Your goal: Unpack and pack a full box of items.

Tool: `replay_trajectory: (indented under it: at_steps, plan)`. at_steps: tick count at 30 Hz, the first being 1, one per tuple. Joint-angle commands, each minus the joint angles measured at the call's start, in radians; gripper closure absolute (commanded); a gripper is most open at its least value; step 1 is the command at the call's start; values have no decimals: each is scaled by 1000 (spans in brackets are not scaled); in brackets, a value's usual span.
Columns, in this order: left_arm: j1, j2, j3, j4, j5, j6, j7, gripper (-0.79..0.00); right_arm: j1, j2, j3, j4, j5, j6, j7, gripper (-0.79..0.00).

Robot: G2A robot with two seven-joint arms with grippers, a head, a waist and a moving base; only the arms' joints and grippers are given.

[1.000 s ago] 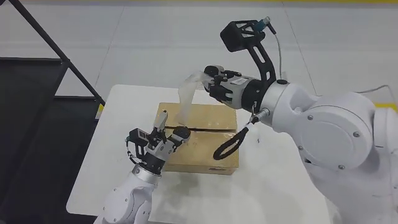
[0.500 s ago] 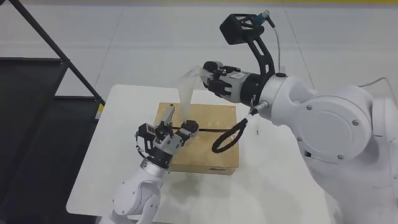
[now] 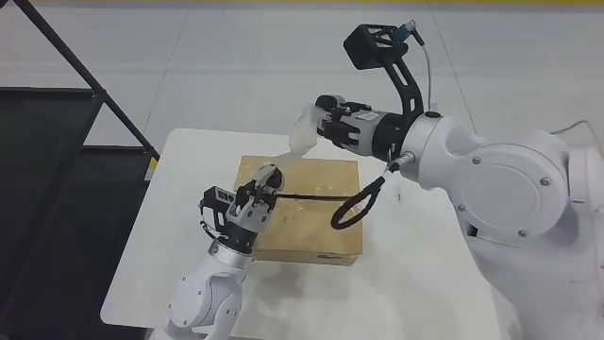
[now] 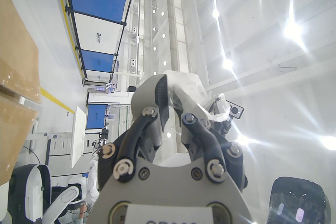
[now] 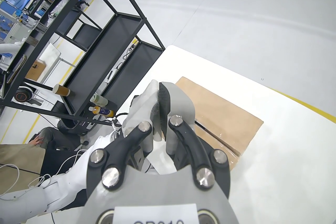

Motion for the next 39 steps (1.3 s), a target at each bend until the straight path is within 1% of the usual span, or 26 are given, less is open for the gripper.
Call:
replay_trajectory:
  at_steps: [1, 5, 6, 8, 9, 10, 11, 18, 26, 32, 39]
  plan:
    - [1, -1, -4, -1, 0, -1, 1, 0, -4, 2, 4, 1, 5, -2, 4, 0]
    - [3, -2, -11, -5, 1, 1, 2, 0, -9, 6, 11, 2, 11, -5, 9, 0]
    - [4, -2, -13, -7, 1, 2, 1, -65, -11, 6, 14, 1, 13, -4, 9, 0]
    - [6, -2, -16, -8, 4, 2, -1, -234, -13, 8, 16, -2, 14, -4, 7, 0]
    - [7, -2, -18, -8, 4, 4, -2, -425, -14, 9, 17, -2, 16, -3, 8, 0]
    - [9, -3, -20, -8, 3, 6, 0, -760, -15, 9, 18, -3, 17, -2, 7, 0]
    - [10, -3, -22, -8, 2, 8, 1, -785, -15, 10, 18, -4, 18, -2, 6, 0]
    - [16, -6, -38, -2, -4, 6, 23, -785, -11, 13, 17, 1, 25, 4, 7, 0]
    - [26, -6, -60, 7, -1, 8, 23, -785, 13, 16, 9, 31, 49, 25, 38, 0]
    - [49, -4, -97, 24, 1, 10, 26, -785, 32, 19, 4, 50, 56, 40, 58, 0]
    - [64, -1, -142, 20, -11, 7, 25, -785, 44, 23, -1, 69, 65, 45, 63, 0]
